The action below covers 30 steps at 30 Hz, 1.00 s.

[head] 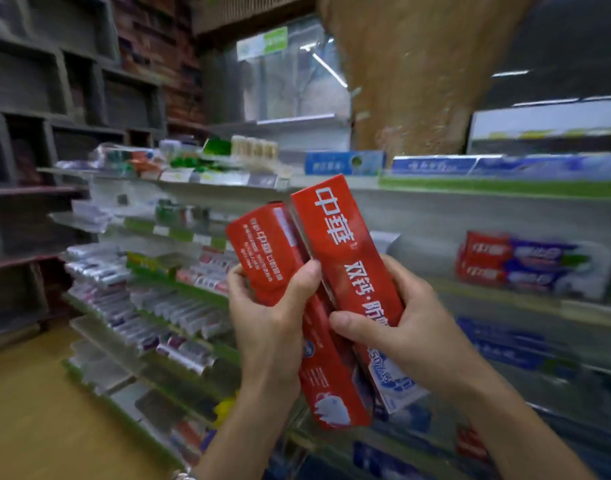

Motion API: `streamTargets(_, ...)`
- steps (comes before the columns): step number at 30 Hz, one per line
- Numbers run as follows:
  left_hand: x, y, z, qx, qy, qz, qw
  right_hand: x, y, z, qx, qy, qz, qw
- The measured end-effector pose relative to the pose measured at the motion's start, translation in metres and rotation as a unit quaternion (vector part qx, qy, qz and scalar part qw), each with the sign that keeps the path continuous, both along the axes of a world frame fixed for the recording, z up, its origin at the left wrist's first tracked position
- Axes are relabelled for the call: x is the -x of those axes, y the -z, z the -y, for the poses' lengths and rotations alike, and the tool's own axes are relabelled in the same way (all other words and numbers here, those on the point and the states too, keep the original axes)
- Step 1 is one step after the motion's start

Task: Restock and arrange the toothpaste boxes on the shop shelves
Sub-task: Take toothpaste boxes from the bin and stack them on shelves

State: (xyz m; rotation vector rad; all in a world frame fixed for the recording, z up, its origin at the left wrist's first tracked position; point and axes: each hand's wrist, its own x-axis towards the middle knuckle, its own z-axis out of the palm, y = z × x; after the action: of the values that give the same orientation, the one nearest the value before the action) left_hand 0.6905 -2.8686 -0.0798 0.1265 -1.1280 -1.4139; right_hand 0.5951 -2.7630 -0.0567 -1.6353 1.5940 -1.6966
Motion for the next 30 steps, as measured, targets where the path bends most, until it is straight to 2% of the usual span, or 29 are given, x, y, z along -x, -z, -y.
streamTargets(5, 0.031, -0.052, -0.023, 0.097, 0.002, -0.037, 0.995, 0.017, -0.046, -0.028, 0.058, 0.032, -0.003, 0.998)
streamTargets(10, 0.058, -0.109, -0.027, 0.102, 0.09, -0.05, 0.989, 0.046, -0.087, -0.037, 0.107, 0.058, -0.007, 0.993)
streamTargets(14, 0.085, -0.132, -0.02, 0.009, 0.136, -0.068, 0.988, 0.075, -0.108, -0.032, 0.106, 0.049, -0.013, 0.993)
streamTargets(16, 0.1, -0.135, -0.016, -0.03, 0.135, -0.077, 0.987, 0.087, -0.115, -0.028, 0.088, 0.037, -0.016, 0.995)
streamTargets(20, 0.124, -0.132, -0.016, -0.043, 0.125, -0.062, 0.989, 0.109, -0.122, -0.021, 0.06, 0.026, -0.023, 0.998)
streamTargets(23, 0.138, -0.122, -0.012, 0.006, 0.175, -0.039, 0.984, 0.119, -0.122, -0.02, 0.038, 0.044, -0.034, 0.998)
streamTargets(26, 0.145, -0.106, -0.007, 0.037, 0.218, 0.048, 0.974, 0.125, -0.115, -0.026, 0.031, 0.085, -0.055, 0.994)
streamTargets(28, 0.149, -0.094, -0.009, 0.026, 0.286, 0.088, 0.954, 0.127, -0.107, -0.034, 0.008, 0.108, -0.048, 0.993)
streamTargets(30, 0.153, -0.086, -0.017, -0.005, 0.325, 0.083, 0.942, 0.127, -0.1, -0.042, -0.026, 0.115, -0.036, 0.992)
